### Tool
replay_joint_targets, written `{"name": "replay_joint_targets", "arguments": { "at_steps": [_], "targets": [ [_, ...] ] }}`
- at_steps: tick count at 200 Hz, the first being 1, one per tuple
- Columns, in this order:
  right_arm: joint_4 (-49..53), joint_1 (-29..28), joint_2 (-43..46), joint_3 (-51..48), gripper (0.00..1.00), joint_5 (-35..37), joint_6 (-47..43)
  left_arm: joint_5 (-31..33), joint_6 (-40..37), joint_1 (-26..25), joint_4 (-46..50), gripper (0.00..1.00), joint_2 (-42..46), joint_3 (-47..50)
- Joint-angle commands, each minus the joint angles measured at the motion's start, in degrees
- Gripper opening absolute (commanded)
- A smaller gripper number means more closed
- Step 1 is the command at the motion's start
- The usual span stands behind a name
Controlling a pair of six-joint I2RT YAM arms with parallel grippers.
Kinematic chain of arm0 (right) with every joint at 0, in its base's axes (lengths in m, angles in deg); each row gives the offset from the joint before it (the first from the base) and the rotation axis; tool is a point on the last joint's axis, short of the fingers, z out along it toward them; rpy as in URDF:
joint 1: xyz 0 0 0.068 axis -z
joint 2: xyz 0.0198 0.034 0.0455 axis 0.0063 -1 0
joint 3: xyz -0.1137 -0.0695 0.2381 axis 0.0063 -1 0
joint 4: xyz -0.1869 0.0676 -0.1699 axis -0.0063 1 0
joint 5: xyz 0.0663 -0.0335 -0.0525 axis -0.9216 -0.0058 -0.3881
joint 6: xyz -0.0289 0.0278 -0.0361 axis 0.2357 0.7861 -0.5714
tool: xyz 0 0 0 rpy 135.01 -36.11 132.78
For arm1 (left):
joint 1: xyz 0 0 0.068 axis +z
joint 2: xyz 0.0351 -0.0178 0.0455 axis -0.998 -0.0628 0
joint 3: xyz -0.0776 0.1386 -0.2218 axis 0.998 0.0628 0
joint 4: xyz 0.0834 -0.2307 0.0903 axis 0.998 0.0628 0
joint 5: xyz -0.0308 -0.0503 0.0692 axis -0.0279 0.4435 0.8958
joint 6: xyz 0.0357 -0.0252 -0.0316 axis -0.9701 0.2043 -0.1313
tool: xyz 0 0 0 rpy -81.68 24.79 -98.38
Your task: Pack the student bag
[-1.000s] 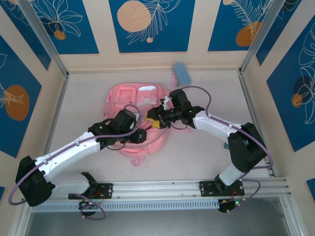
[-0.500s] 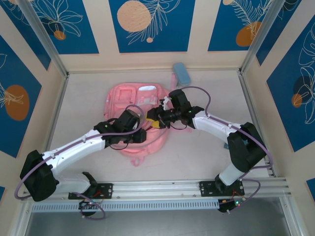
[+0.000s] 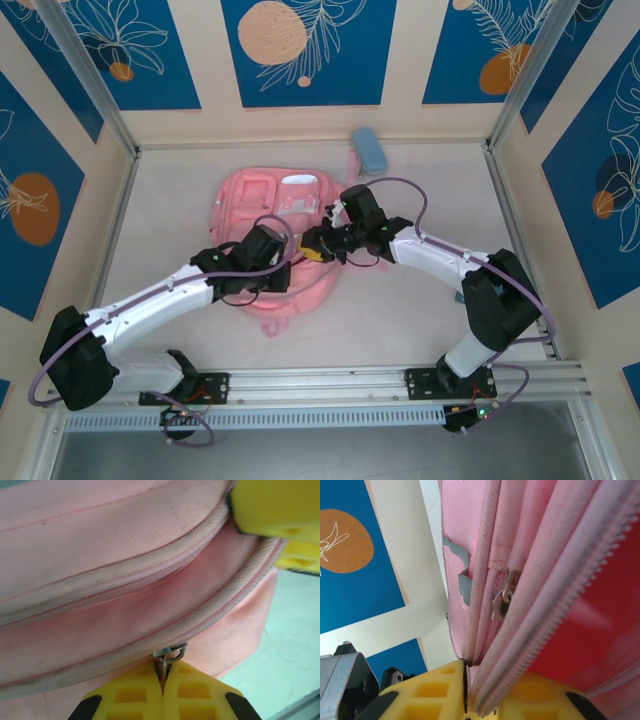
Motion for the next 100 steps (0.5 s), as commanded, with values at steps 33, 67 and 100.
{"name": "replay_joint_targets", "arguments": {
  "at_steps": [33,67,100],
  "targets": [
    [-0.6,3.2,5.6,-3.0,0.1,4.2,-0.8,9.1,-4.1,1.7,8.3,0.0,3.6,1.7],
    [0.0,6.0,8.6,-6.1,0.1,5.2,-1.3,9.8,-6.2,5.0,7.6,0.0,4.5,3.8],
    [-0.3,6.7,10.4,-7.8,0.12,4.7,-0.8,6.1,-10.8,5.7,3.6,0.0,6.1,3.9]
  ]
}}
